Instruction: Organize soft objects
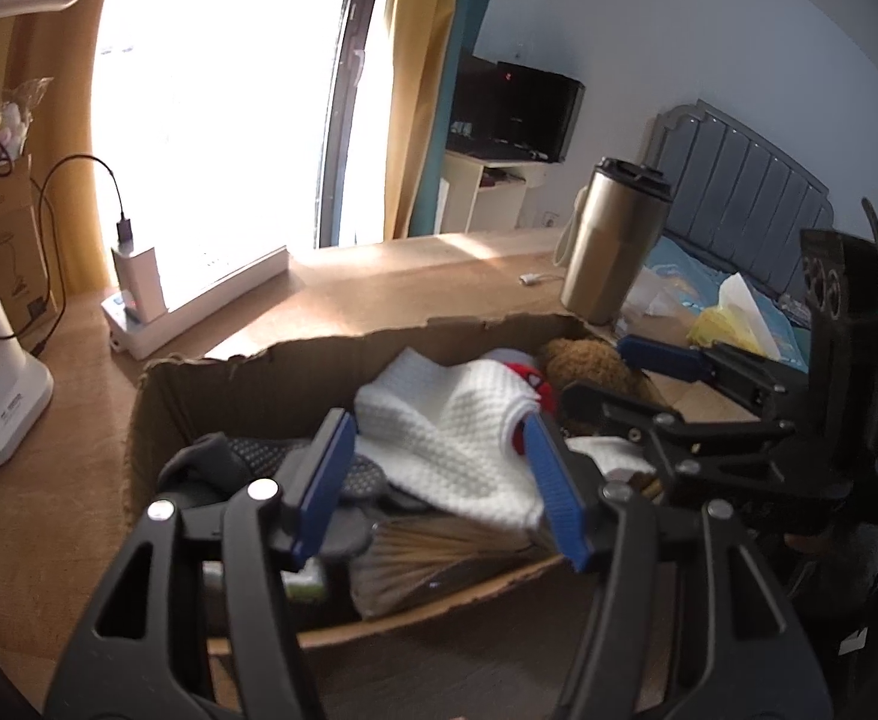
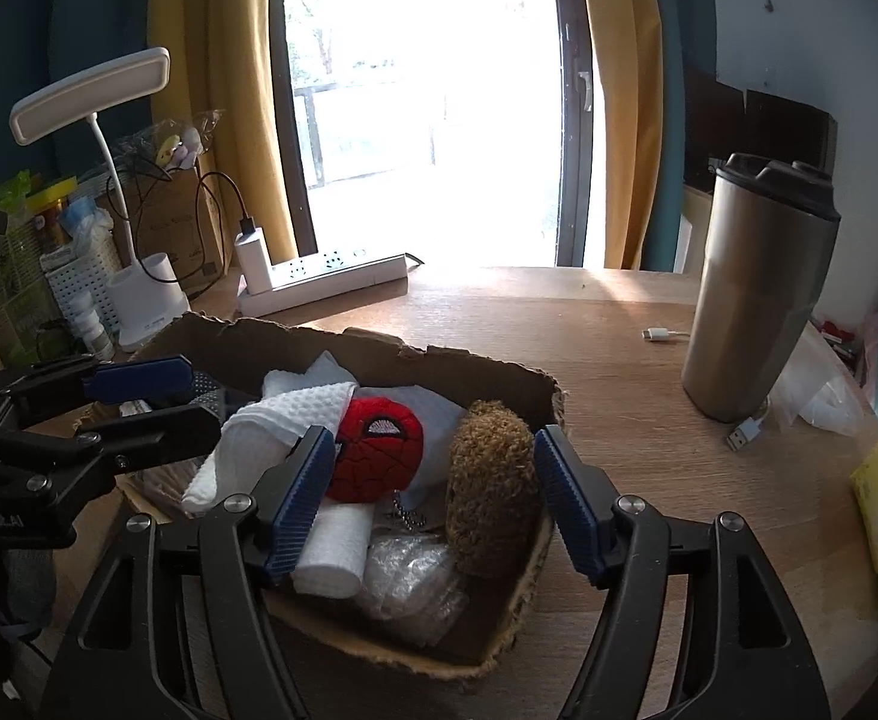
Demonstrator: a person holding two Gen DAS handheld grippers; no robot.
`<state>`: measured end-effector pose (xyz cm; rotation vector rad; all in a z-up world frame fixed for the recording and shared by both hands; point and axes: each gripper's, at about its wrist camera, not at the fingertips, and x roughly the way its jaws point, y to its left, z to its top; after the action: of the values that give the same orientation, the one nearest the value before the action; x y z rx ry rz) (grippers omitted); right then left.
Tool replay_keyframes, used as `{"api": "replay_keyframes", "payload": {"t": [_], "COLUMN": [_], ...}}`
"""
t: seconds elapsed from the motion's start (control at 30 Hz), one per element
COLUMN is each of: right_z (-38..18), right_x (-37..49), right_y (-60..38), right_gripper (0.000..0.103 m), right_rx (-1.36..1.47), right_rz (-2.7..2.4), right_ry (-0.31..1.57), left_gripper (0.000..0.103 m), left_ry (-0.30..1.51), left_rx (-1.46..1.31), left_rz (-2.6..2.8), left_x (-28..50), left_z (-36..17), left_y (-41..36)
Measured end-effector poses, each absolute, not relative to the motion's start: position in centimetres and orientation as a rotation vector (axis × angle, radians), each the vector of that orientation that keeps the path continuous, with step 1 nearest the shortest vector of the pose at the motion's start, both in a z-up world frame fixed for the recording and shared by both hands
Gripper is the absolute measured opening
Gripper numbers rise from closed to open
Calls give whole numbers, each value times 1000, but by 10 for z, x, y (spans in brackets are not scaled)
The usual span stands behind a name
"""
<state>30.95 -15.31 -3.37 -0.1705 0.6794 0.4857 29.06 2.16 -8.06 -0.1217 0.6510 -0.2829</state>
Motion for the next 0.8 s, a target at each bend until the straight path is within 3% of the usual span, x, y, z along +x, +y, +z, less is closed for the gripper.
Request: {"api": "replay_keyframes", "payload": {"t": [0.8], "right_z": [18], "right_x": [245], "right_y": [-151], "right_gripper": [73], "right_rx": [-202], "right_rz": [493], "right_ry": [610], "left_gripper": [64], "left_ry": [519], "left_rx": [-163], "left_rz": [-223], "left_x": [215], "left_z": [-35], "left_y": [33]}}
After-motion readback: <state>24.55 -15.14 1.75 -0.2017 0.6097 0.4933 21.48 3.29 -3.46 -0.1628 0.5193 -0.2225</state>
